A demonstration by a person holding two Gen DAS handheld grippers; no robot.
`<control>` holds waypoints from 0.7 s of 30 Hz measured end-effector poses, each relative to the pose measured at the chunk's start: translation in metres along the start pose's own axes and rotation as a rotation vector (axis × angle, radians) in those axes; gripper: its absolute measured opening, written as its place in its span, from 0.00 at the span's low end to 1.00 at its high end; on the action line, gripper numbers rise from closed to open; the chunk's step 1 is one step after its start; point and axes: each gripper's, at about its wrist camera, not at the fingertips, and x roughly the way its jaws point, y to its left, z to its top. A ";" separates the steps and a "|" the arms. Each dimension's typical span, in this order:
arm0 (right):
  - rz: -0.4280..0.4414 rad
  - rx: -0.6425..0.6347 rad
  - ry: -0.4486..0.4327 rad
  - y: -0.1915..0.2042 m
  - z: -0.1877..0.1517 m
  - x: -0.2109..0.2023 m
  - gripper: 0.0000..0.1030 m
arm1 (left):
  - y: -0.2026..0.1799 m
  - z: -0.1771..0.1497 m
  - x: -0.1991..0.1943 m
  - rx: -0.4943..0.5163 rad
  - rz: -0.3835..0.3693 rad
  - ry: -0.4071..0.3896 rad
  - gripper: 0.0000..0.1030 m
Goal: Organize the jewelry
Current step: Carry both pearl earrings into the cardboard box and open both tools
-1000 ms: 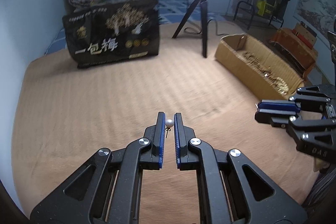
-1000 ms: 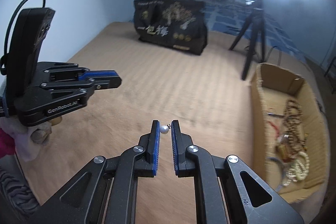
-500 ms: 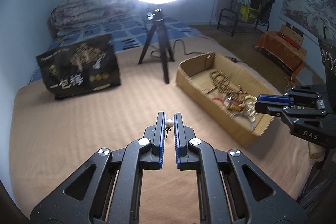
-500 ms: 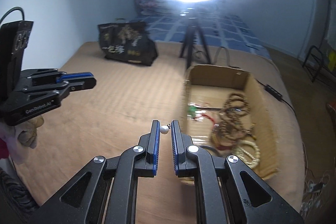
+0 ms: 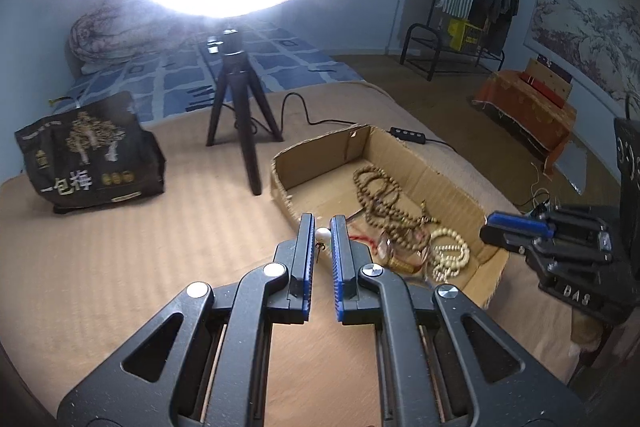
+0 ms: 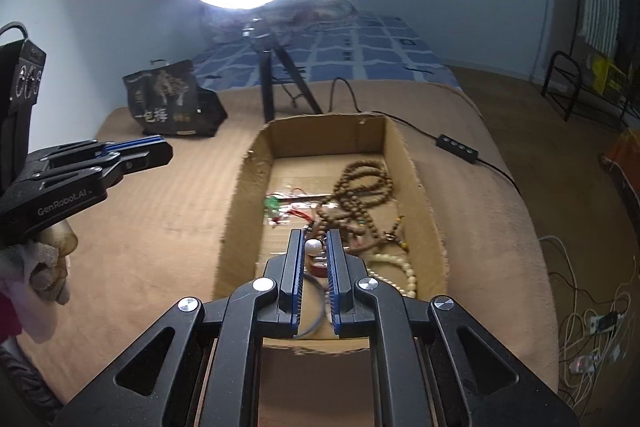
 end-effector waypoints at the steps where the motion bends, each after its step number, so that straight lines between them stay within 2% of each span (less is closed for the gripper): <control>1: -0.003 0.003 0.001 -0.003 0.000 0.002 0.09 | -0.003 0.003 0.005 -0.004 -0.002 0.001 0.06; 13: 0.019 0.014 0.029 -0.015 -0.002 0.019 0.09 | -0.024 0.021 0.050 -0.032 0.003 0.042 0.06; 21: 0.031 0.060 0.034 -0.025 -0.001 0.021 0.09 | -0.026 0.023 0.057 -0.037 0.014 0.051 0.06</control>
